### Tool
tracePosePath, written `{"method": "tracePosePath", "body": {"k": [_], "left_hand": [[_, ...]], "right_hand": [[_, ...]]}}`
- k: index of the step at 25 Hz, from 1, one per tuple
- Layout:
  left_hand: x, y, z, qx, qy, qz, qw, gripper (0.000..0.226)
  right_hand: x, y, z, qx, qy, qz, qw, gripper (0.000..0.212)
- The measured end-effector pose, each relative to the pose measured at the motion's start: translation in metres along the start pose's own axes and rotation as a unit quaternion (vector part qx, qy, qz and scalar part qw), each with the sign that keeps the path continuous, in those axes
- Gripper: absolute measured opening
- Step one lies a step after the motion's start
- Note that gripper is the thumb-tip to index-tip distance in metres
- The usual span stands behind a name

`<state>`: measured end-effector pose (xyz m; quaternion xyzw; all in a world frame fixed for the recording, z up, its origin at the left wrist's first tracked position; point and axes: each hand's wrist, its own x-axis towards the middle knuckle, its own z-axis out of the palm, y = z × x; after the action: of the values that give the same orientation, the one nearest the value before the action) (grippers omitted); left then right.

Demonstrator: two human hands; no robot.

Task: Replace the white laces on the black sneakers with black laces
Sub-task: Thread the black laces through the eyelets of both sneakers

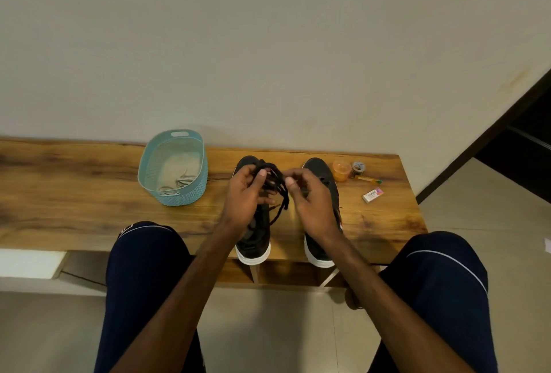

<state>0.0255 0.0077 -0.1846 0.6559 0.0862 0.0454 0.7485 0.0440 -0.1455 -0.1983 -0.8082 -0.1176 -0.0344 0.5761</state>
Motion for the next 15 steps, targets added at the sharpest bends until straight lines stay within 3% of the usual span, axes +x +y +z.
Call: {"method": "tracePosePath", "body": {"k": [3, 6, 9, 11, 12, 13, 14, 15], "left_hand": [[-0.001, -0.001, 0.002, -0.016, -0.009, -0.007, 1.0, 0.024], [0.002, -0.004, -0.003, 0.048, 0.041, -0.021, 0.998, 0.019], [0.007, -0.011, -0.012, 0.141, 0.092, -0.042, 0.985, 0.019], [0.009, -0.014, -0.018, 0.291, 0.086, -0.039, 0.952, 0.018], [0.008, -0.015, -0.019, 0.401, 0.079, -0.025, 0.913, 0.018], [0.006, -0.016, -0.019, 0.489, 0.068, -0.002, 0.87, 0.024], [0.005, -0.016, -0.017, 0.524, 0.059, 0.029, 0.849, 0.032], [0.004, -0.015, -0.014, 0.509, 0.042, 0.058, 0.858, 0.039]], "right_hand": [[-0.009, 0.0, 0.011, -0.05, -0.048, -0.016, 0.997, 0.032], [-0.001, -0.001, 0.003, -0.041, -0.006, -0.012, 0.999, 0.015], [0.013, 0.0, -0.013, 0.112, 0.026, 0.084, 0.99, 0.016], [0.02, -0.004, -0.021, 0.216, 0.04, 0.134, 0.966, 0.017], [0.022, -0.005, -0.023, 0.228, 0.048, 0.141, 0.962, 0.017], [0.025, -0.006, -0.025, 0.212, 0.054, 0.133, 0.967, 0.017], [0.027, -0.007, -0.026, 0.177, 0.056, 0.11, 0.976, 0.018], [0.028, -0.007, -0.026, 0.133, 0.055, 0.079, 0.986, 0.019]]}}
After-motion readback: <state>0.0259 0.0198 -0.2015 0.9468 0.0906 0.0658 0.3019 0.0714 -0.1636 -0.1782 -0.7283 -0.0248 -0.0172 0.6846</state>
